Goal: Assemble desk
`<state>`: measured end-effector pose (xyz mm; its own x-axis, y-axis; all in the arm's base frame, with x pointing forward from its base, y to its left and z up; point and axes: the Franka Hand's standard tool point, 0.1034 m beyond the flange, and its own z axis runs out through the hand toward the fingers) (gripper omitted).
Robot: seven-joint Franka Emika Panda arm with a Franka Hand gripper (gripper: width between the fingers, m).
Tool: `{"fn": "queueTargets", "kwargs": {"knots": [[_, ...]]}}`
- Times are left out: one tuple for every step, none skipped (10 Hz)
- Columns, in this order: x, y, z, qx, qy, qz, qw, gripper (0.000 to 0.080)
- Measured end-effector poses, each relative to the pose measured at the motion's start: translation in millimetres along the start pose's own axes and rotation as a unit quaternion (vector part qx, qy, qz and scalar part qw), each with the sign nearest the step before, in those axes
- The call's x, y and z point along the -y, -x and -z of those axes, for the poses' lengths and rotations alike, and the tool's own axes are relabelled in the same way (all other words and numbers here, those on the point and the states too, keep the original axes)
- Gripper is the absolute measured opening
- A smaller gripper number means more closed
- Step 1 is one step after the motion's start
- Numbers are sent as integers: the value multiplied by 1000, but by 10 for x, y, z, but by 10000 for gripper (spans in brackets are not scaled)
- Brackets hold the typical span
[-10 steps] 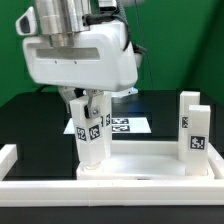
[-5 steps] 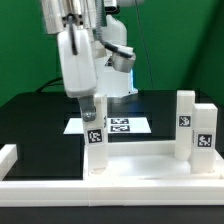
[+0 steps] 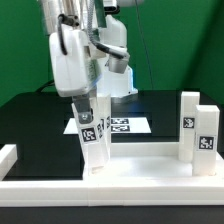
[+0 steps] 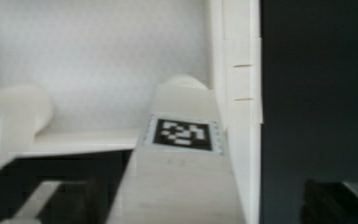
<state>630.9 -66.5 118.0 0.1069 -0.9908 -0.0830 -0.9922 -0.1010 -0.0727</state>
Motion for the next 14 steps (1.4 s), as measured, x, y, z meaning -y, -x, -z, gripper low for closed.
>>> {"fn": "queueTargets", "kwargs": {"knots": [[24,43,19,-17,19,110,994,625],[10,91,0,-19,18,158,987,625],[5,69,-6,-19,19,182,983,645],[4,62,-5,-19,20,223,974,649],[3,62,-8,-18,21,255,967,649],[0,51,-8,-18,21,280,960,649],[-25,-16,1,-16,11,348,937,649],[-66,-75,-19,-11,12,393,920,649],[-66,-61,-32,-10,13,386,922,649],[-68,-64,-33,-10,13,380,925,649],[-70,-67,-36,-10,13,381,925,637],[-70,-63,-40,-10,13,357,934,637],[-65,-60,-39,-11,12,323,946,470],[-70,-61,-43,-11,12,309,951,292]]}}
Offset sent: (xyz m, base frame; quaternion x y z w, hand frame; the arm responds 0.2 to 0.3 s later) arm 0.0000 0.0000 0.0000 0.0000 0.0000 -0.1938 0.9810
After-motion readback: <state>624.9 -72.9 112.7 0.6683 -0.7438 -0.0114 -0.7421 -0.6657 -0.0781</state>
